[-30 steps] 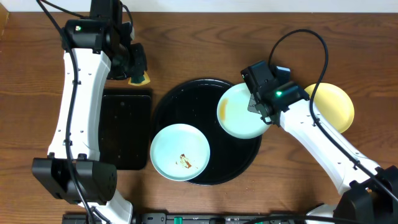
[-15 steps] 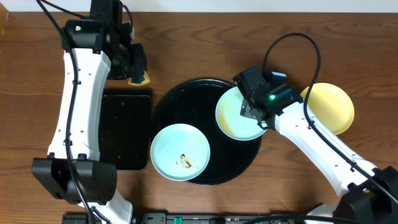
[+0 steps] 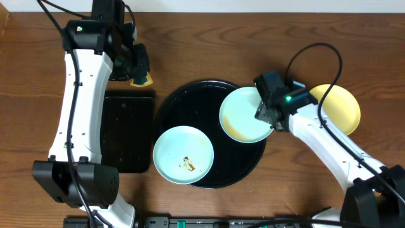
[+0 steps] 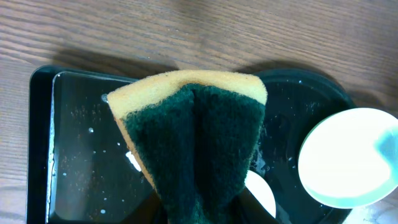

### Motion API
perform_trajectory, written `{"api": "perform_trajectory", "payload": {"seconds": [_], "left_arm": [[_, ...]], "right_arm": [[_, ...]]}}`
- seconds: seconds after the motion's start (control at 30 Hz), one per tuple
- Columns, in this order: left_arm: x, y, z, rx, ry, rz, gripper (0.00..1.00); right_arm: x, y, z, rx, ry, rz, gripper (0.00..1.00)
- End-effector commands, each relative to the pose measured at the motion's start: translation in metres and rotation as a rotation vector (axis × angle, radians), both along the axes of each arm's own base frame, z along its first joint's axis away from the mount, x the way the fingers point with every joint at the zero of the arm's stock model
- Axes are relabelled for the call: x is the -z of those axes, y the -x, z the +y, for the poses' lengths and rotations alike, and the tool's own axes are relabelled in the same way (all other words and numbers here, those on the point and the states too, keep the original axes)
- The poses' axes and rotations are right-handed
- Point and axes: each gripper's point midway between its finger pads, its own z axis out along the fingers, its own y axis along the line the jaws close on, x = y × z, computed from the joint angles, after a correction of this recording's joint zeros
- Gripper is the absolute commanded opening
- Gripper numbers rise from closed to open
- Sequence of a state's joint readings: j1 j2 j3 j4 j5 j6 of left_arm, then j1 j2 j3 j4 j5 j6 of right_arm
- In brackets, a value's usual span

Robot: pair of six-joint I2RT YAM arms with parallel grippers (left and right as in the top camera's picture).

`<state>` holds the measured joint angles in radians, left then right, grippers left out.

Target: Clean dirty plates on tray and stack at the side

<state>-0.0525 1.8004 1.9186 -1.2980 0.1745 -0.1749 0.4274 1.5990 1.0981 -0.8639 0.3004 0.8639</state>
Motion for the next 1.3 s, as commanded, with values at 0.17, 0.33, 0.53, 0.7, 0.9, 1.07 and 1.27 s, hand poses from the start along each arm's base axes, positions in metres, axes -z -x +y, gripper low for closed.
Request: {"api": "perform_trajectory", "payload": {"seconds": [0.17, 0.33, 0.53, 0.7, 0.9, 1.07, 1.27], "left_arm": [[-0.002, -0.002, 0.001, 0.017, -0.004, -0.010, 0.26], [-0.002, -0.001, 0.001, 0.017, -0.004, -0.007, 0.27], [-0.002, -0.001, 0.001, 0.018, -0.004, -0.005, 0.27], [-0.002, 0.000, 0.001, 0.018, -0.005, -0.003, 0.27], [-0.002, 0.000, 0.001, 0.018, -0.005, -0.002, 0.28], [-0.002, 0.000, 0.001, 0.020, -0.005, -0.003, 0.28], [-0.002, 0.000, 0.001, 0.020, -0.005, -0.003, 0.29]], "right_arm": [[0.025, 0.016, 0.007, 0.015, -0.068, 0.038, 0.61], [0.028, 0.016, 0.007, 0.024, -0.074, 0.033, 0.64], [0.037, 0.019, 0.008, 0.038, -0.090, 0.030, 0.63], [0.037, 0.015, 0.010, 0.039, -0.100, 0.012, 0.49], [0.035, 0.008, 0.014, 0.036, -0.115, -0.019, 0.40], [0.035, 0.007, 0.014, 0.038, -0.118, -0.026, 0.41], [0.040, 0.008, 0.014, 0.045, -0.113, -0.010, 0.33]]}}
